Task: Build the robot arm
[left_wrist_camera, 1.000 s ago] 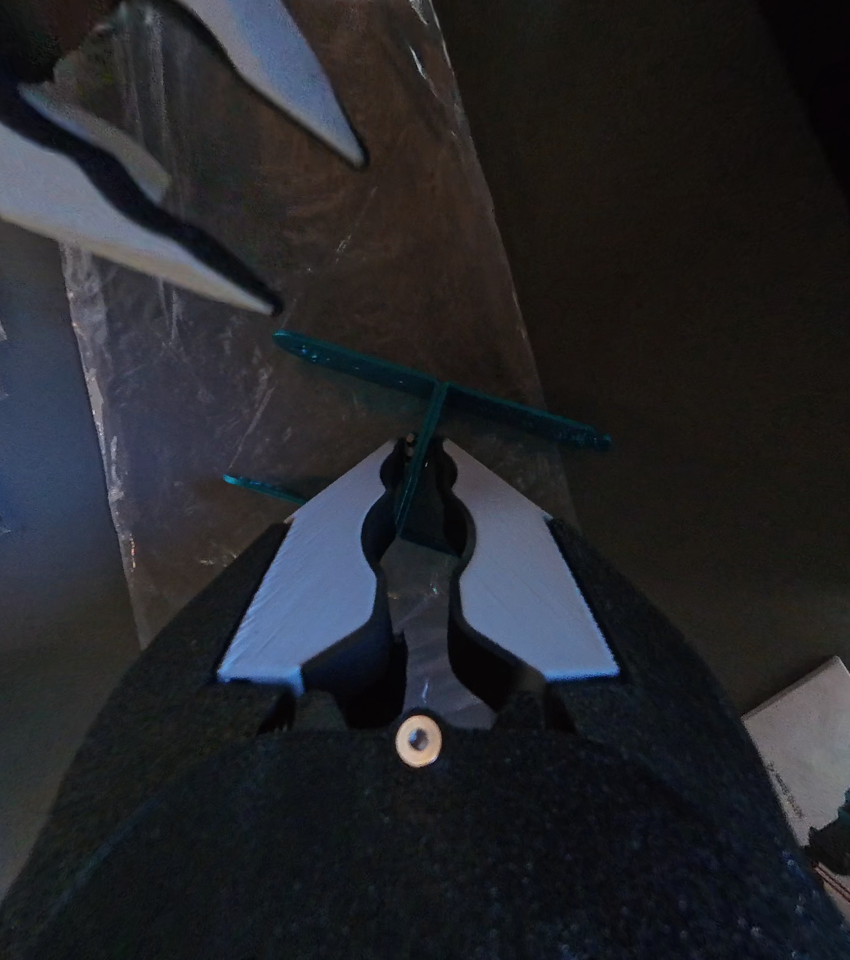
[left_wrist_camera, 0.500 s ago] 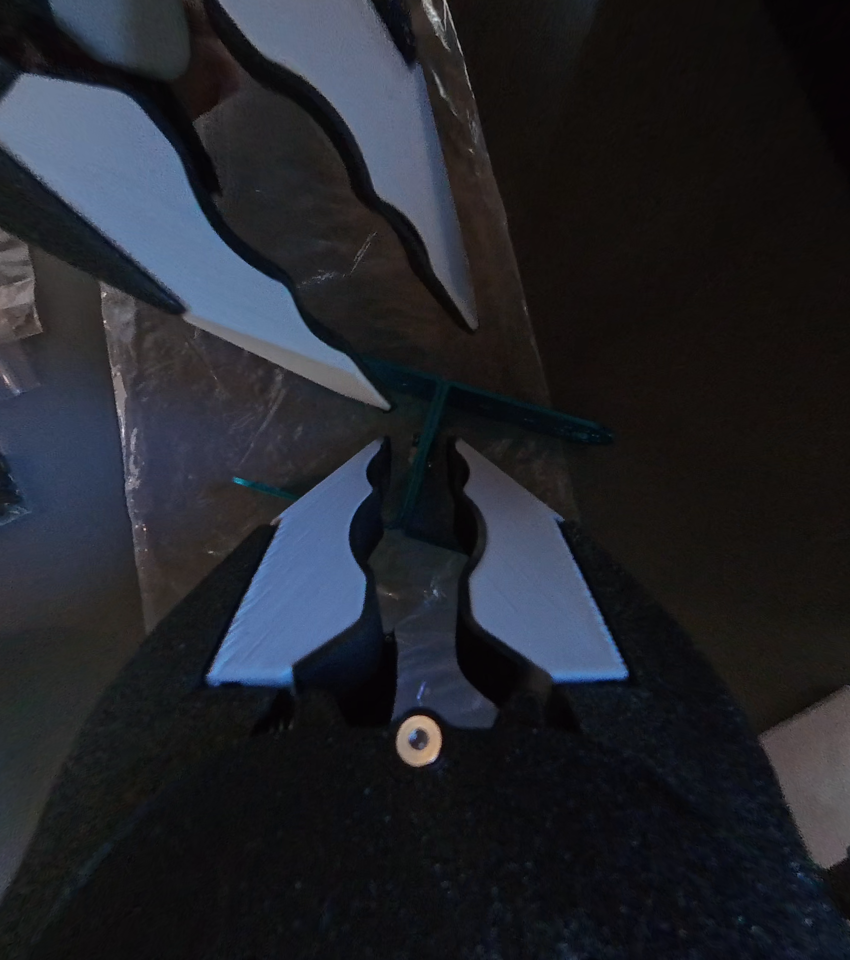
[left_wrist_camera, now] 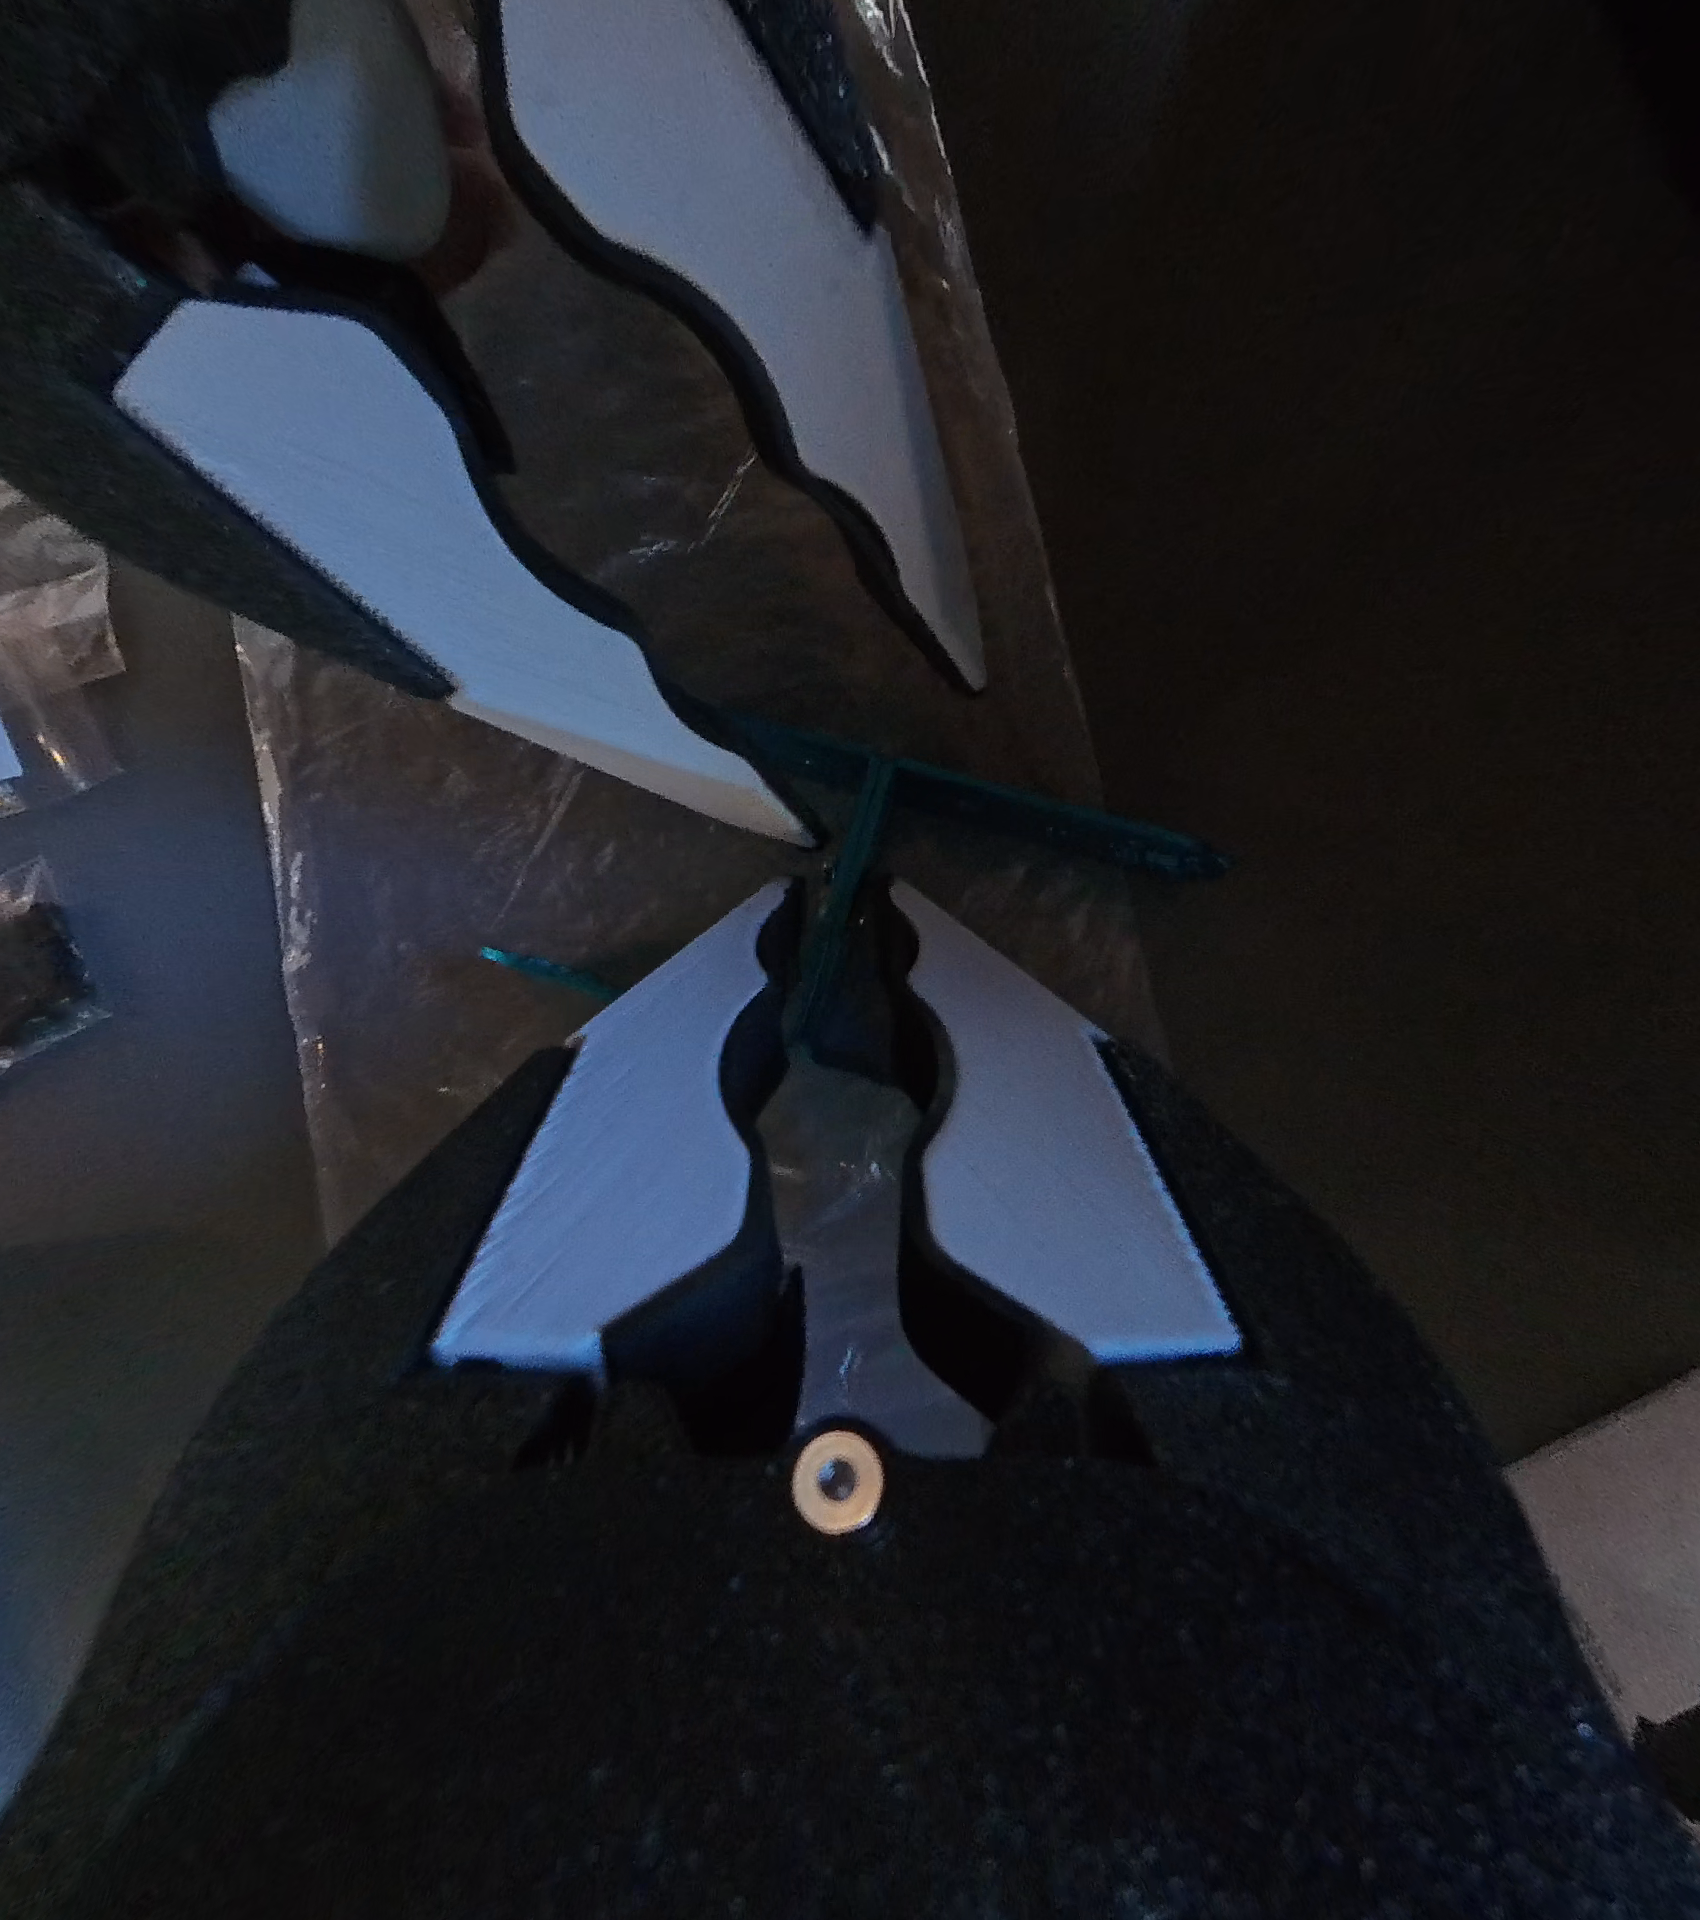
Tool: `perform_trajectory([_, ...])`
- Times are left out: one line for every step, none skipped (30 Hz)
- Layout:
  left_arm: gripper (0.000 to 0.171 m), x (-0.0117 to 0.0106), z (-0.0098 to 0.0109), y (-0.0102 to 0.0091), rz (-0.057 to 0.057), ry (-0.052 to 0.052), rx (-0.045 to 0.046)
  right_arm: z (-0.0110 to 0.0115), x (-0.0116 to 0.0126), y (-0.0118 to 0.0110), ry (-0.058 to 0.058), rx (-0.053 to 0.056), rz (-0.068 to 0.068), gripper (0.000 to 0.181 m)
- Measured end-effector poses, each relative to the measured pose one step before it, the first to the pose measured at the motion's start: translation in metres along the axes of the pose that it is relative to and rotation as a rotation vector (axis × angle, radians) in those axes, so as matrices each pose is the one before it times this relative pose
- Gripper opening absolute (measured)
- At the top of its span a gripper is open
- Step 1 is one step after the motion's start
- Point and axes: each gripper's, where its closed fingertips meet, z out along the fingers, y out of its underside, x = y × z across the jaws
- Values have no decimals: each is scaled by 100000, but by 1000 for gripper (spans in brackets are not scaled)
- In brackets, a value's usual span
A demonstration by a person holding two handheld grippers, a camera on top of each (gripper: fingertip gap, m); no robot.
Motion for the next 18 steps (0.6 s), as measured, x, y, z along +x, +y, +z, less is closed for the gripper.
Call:
perform_trajectory([9,85,66,-43,238,559,425,-4,-9,-50,-40,415,-176,32])
perform_trajectory([9,9,91,12,445,103,-19,16,-6,-44,51,294,-239,33])
perform_trajectory([9,14,41,-4,149,153,-10,22,64,15,672,-78,-653,33])
perform_trajectory([9,13,5,-2,215,201,-100,53,141,90,1525,-537,-1384,34])
perform_trajectory([9,-14,2,17,447,118,-79,64,120,153,1666,-895,-1885,34])
perform_trajectory([9,9,20,11,343,149,216,56,23,71,1353,-636,-1844,34])
perform_trajectory([9,7,15,-5,118,244,413,9,-37,-24,1066,-127,-1645,33])
perform_trajectory([9,7,9,-8,-51,306,337,12,-74,-35,844,-117,-1665,34])
perform_trajectory([9,5,-1,4,40,198,305,12,6,35,1305,-656,-1853,34])
perform_trajectory([9,5,14,-1,-55,68,325,-5,-10,-4,1659,-391,-2635,34])
perform_trajectory([9,3,5,-8,-283,87,385,1,-21,-64,2060,65,-3172,34])
perform_trajectory([9,-9,-6,17,-139,-66,151,8,10,9,2225,-479,-3080,34])
perform_trajectory([9,-80,-17,8,88,-737,-111,54,-16,72,2062,-829,-3008,34])
perform_trajectory([9,-57,-1,19,161,-758,-162,118,16,162,2078,-1238,-2505,34])
perform_trajectory([9,-41,-3,19,-45,-530,-371,128,-49,177,1486,-1337,-2154,35])
perform_trajectory([9,15,14,8,-85,-162,-244,50,19,12,1954,-288,-2295,34])
perform_trajectory([9,21,29,-8,-51,37,29,17,4,10,1645,-479,-2124,34])
perform_trajectory([9,6,21,0,-68,144,149,20,65,19,1601,-650,-1762,35])
